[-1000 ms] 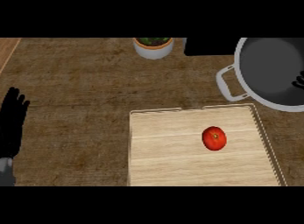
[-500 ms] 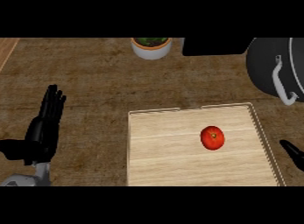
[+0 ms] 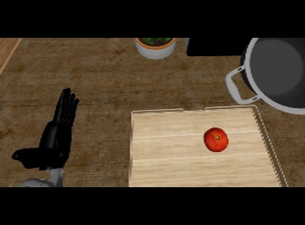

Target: Pick the tomato from the tray and place it in the pot

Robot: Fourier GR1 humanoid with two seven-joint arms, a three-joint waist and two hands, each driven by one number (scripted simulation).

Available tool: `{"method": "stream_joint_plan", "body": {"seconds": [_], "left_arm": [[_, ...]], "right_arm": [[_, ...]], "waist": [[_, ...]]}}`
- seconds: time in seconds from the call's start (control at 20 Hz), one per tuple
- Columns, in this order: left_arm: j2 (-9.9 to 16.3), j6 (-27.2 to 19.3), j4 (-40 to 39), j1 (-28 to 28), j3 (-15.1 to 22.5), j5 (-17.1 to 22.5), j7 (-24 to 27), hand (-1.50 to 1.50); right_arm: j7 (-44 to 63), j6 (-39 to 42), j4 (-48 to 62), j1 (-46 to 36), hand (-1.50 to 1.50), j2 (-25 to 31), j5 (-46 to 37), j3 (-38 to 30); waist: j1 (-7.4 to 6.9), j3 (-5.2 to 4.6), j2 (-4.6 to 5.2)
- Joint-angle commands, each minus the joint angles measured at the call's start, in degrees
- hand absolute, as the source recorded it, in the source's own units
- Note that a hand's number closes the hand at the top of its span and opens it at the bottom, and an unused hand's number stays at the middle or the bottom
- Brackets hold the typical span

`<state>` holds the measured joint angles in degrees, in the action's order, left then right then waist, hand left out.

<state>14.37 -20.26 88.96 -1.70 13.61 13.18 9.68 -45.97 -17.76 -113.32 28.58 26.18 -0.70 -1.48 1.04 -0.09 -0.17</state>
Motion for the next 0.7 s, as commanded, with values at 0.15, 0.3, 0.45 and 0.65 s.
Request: {"method": "stream_joint_plan", "body": {"seconds": [0.15, 0.3, 0.45, 0.65], "left_arm": [[-0.36, -0.33, 0.30, 0.40, 1.30, -1.63, -0.13, 0.00], [-1.99, -0.35, -2.42, -2.11, 1.57, -1.79, -0.38, 0.00], [-0.45, 1.44, -0.16, -1.72, 0.14, -0.41, -1.67, 0.00], [-1.97, 1.60, -0.79, -0.49, -0.10, -1.47, 0.31, 0.00]], "right_arm": [[17.45, -0.56, -5.90, 10.51, -1.50, 8.56, -19.23, 4.42], [27.84, -0.71, -7.86, 9.53, -1.50, 7.65, -28.33, 8.81], [39.54, 2.89, -9.59, 3.93, -1.50, 6.59, -35.44, 12.71], [49.83, 10.59, -10.40, -4.57, -1.50, 3.47, -38.21, 16.24]], "waist": [[-0.82, -0.25, 0.45], [-1.09, -0.17, 0.63], [-1.83, -0.06, 0.46], [-1.50, 0.04, 0.28]]}}
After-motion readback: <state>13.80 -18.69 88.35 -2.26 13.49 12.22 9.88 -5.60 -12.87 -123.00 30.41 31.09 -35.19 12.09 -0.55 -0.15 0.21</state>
